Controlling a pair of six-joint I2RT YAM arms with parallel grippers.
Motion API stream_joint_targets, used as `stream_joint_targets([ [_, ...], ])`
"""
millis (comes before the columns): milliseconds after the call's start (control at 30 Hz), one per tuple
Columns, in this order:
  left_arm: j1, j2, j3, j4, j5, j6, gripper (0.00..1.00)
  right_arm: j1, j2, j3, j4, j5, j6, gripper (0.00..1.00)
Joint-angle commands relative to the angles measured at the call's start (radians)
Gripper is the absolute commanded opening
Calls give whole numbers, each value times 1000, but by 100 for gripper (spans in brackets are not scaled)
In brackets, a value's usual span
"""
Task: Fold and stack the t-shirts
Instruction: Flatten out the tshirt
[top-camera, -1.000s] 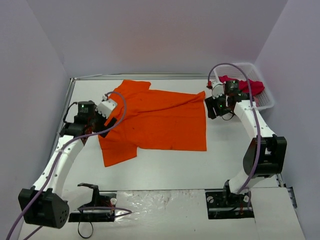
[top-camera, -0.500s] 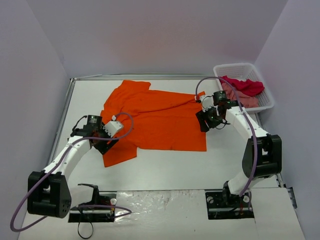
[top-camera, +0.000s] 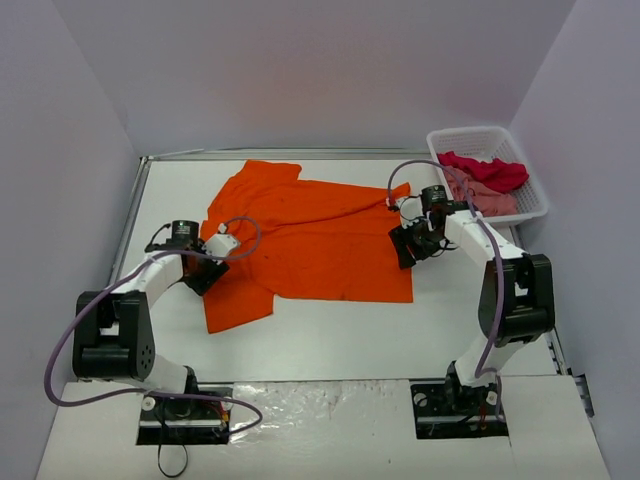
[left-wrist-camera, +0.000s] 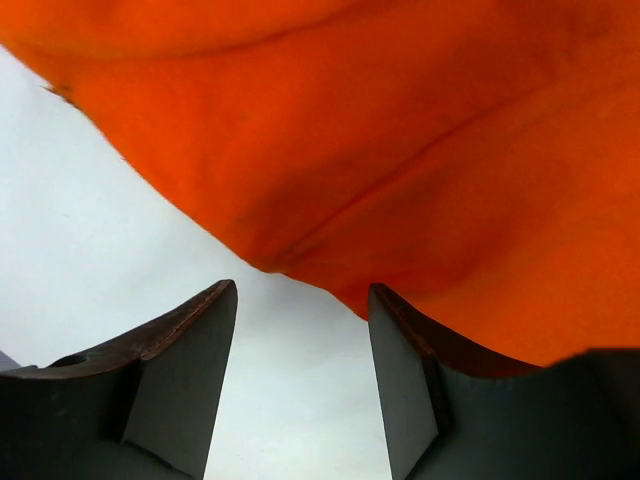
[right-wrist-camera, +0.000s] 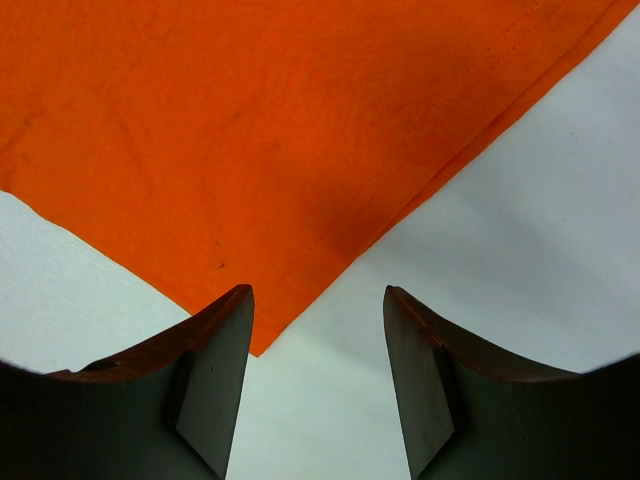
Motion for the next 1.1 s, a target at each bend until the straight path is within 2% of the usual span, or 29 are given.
stream_joint_targets([
  [0, 20, 1, 77, 33, 37, 37, 53, -2, 8, 6, -14, -23, -5, 51],
  [100, 66, 13, 103, 19, 59, 42, 53, -2, 17, -3, -10, -20, -5, 50],
  [367, 91, 45, 128, 4, 98, 50, 52, -2, 27, -11, -5, -17, -7, 50],
  [700, 108, 53, 114, -9, 148, 56, 44, -2, 31, -15, -8, -9, -4, 50],
  [933, 109, 84, 124, -35, 172, 67, 37, 1, 26, -41, -20, 4, -17, 50],
  [1033, 109, 99, 134, -50, 178, 70, 26, 1, 21, -58, -34, 6, -28, 50],
  [1067, 109, 102, 137, -53, 183, 71, 26, 1, 23, -63, -39, 7, -30, 50],
])
